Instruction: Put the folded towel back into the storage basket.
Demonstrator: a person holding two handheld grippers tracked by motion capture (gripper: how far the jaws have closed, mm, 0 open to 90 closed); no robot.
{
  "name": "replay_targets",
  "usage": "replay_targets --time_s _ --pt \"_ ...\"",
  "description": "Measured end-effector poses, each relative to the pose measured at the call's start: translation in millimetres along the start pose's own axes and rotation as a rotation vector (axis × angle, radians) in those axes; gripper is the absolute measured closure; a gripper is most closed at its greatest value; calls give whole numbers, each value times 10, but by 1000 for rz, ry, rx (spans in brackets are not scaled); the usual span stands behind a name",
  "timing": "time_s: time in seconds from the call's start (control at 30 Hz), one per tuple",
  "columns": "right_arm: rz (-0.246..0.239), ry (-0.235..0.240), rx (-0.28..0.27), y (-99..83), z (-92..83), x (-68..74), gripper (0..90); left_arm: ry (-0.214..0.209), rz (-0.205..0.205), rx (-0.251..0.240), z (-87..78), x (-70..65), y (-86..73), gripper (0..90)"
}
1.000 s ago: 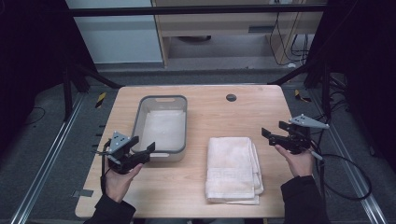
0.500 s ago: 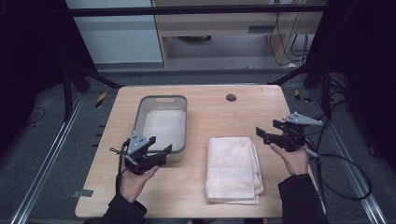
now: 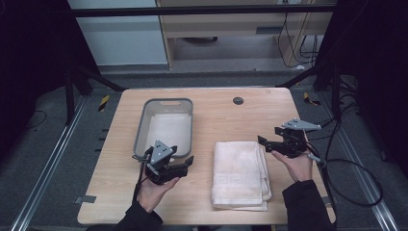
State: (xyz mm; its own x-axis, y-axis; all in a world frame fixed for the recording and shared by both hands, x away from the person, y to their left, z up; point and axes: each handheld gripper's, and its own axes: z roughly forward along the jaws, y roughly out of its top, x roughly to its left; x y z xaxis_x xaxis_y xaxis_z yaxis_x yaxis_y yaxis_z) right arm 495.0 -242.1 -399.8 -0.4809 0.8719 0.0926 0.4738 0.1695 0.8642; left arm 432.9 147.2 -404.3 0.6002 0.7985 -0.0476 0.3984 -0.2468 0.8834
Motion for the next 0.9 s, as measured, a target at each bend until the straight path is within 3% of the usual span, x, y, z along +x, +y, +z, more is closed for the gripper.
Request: replay_targets --time_s 0.33,0.9 --pt "-26 27 48 -54 103 73 216 -49 15 43 157 -186 -76 293" --pt "11 28 89 -332 152 -19 224 -107 45 123 395 -437 -244 306"
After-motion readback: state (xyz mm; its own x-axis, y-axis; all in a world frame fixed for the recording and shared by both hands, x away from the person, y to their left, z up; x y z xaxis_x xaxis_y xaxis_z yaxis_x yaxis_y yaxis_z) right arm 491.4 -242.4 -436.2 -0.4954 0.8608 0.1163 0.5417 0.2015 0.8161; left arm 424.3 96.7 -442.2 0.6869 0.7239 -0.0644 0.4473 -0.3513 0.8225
